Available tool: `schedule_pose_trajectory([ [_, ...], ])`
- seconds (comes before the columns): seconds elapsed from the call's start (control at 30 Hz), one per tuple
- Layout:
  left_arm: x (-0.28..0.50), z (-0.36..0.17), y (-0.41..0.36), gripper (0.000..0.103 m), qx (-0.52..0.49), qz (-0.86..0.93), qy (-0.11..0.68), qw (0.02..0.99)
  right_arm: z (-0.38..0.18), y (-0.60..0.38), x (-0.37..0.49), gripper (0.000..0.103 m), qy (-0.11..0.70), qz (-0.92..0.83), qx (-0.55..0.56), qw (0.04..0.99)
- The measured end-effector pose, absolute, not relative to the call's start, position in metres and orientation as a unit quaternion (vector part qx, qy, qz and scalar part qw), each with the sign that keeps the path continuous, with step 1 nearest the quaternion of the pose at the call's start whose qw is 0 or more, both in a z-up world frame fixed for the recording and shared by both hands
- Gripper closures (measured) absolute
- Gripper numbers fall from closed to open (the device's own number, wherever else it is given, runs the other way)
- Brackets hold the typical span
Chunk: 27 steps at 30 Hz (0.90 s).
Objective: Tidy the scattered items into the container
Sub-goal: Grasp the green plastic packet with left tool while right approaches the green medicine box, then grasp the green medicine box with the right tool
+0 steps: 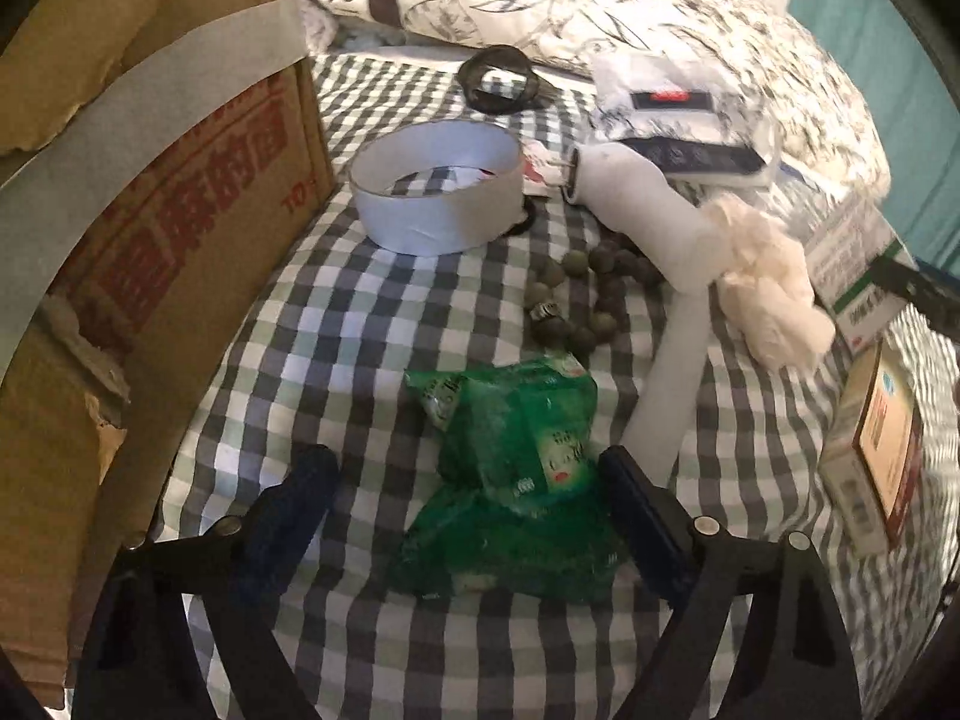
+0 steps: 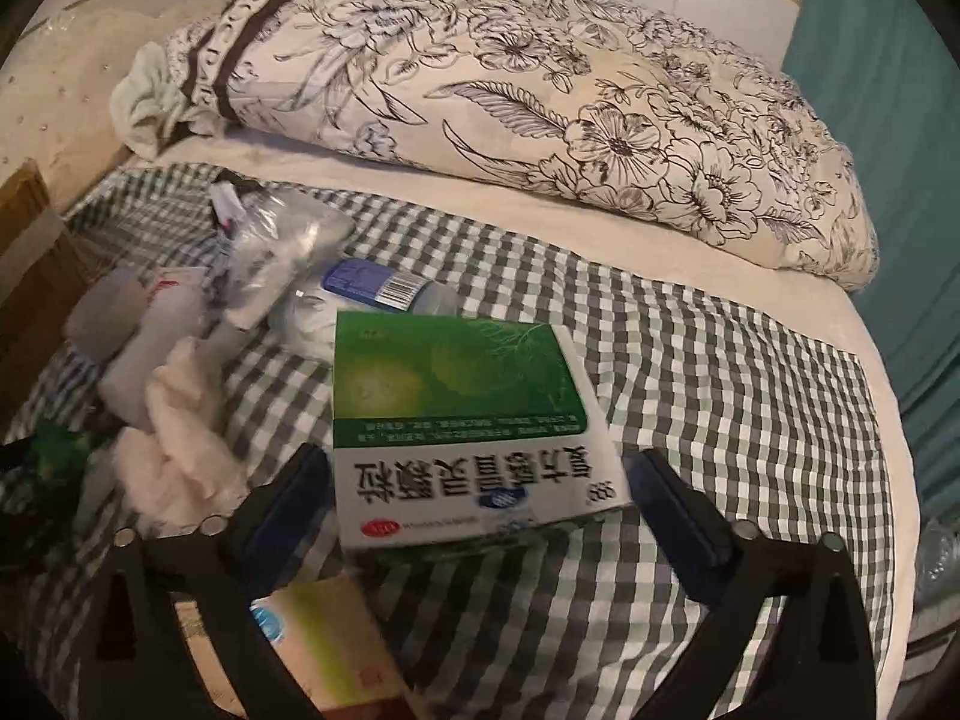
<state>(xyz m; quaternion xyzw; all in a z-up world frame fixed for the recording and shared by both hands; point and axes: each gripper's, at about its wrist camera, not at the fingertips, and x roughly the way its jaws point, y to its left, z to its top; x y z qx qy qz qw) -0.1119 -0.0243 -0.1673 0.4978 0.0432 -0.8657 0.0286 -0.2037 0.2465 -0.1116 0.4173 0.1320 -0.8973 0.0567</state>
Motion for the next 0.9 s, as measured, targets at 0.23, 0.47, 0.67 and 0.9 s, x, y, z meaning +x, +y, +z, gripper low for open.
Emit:
schedule_pose_trajectory([
  [0.23, -0.120, -0.169, -0.026, 0.013, 0.503, -0.863, 0.043, 0.019, -0.115, 0.240, -0.208, 0.000, 0.142, -0.905, 0.400, 0.035],
  [0.47, -0.119, -0.168, -0.024, 0.031, 0.502, -0.864, 0.019, 0.024, -0.088, 0.258, -0.198, 0.000, 0.101, -0.919, 0.380, 0.035],
  [0.67, -0.117, -0.163, -0.013, 0.051, 0.500, -0.866, -0.006, 0.020, -0.091, 0.280, -0.201, 0.000, 0.067, -0.911, 0.403, 0.057],
  [0.9, -0.117, -0.160, -0.022, 0.056, 0.509, -0.860, 0.027, 0.017, -0.098, 0.269, -0.202, 0.000, 0.035, -0.899, 0.420, 0.120],
])
